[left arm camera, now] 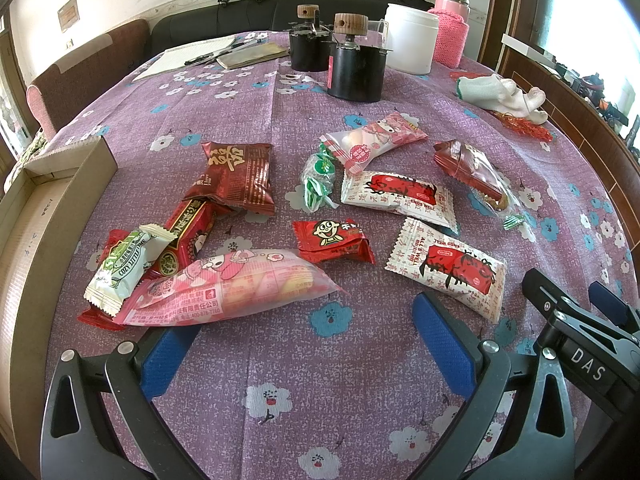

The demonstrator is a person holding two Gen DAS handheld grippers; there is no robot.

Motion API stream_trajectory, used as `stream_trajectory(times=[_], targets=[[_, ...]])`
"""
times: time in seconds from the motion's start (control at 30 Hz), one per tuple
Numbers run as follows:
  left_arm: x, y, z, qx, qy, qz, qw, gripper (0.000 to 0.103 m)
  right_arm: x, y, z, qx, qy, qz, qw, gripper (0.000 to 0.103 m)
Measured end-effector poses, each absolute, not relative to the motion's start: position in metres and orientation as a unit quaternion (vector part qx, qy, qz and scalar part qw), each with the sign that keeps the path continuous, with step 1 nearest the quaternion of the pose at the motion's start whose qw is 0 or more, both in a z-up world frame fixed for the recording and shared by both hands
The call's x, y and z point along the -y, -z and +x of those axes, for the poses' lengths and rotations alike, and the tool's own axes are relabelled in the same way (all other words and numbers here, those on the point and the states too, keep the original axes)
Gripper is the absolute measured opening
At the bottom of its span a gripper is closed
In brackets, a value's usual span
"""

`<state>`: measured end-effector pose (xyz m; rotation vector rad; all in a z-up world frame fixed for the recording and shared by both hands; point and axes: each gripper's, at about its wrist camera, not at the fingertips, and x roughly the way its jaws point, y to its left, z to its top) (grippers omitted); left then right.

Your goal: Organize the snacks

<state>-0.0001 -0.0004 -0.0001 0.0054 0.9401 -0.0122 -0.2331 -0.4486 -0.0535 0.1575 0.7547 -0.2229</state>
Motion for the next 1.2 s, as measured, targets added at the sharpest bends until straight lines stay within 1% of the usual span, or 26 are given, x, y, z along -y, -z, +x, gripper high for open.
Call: stream_trajectory(times=[1.2], targets=[[0.0004,0.0001,-0.0001,-0.453,0.006,0.003,0.892,0.103,0.4492,0.0538,-0.2349,-0.368,0.099,0.072,0.922,0.103]])
